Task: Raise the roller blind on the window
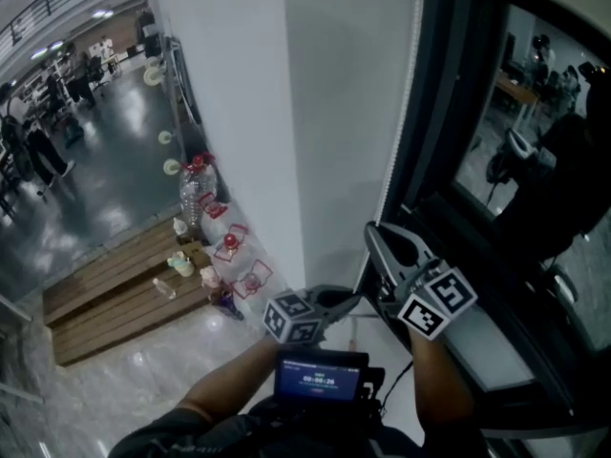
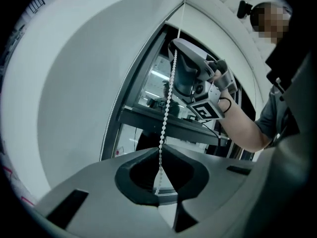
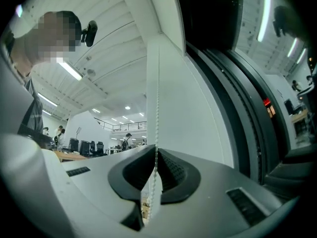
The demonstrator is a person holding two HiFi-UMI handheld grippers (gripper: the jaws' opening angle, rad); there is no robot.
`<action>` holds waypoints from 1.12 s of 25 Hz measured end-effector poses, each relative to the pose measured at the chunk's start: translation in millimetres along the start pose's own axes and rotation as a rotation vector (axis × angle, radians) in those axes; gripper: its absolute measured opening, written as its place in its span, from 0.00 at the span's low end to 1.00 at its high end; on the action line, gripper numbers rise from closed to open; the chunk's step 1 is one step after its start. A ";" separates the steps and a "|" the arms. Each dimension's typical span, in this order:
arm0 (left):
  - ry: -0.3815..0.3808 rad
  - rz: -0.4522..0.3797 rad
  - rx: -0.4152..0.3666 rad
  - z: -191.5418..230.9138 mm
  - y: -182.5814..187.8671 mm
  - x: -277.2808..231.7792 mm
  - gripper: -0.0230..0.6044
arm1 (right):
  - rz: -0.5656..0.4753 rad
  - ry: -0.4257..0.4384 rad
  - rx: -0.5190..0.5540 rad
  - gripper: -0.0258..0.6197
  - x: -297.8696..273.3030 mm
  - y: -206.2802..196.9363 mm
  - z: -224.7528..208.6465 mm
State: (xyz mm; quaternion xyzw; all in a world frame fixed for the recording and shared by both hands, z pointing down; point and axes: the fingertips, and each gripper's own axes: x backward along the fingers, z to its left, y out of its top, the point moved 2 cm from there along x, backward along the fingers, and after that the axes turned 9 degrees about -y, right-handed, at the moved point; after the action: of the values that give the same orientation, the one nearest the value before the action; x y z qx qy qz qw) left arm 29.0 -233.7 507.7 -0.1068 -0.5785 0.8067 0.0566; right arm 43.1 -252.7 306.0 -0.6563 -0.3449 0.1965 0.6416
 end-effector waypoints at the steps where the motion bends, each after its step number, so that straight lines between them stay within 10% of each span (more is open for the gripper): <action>1: 0.008 0.011 0.006 0.7 -6.4 -0.2 0.06 | 0.013 0.000 0.002 0.07 0.4 -6.3 1.3; 8: -0.061 -0.038 0.093 -10.1 -24.2 0.6 0.06 | 0.044 -0.001 -0.048 0.07 5.9 -30.8 -2.6; 13: 0.044 -0.026 0.046 5.1 -7.0 27.5 0.12 | 0.042 -0.005 -0.051 0.07 5.7 -28.6 -9.3; 24: 0.038 -0.330 -0.278 -51.7 206.5 63.0 0.17 | 0.036 0.023 -0.050 0.07 4.2 -32.4 -4.8; 28: 0.023 -0.324 -0.320 -54.4 251.8 39.0 0.17 | 0.040 0.036 -0.047 0.07 2.0 -33.5 0.9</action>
State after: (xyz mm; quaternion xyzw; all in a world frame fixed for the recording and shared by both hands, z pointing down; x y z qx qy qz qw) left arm 12.2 -256.8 248.8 -0.0293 -0.7080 0.6838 0.1743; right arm 37.1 -252.7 339.0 -0.6815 -0.3245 0.1894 0.6280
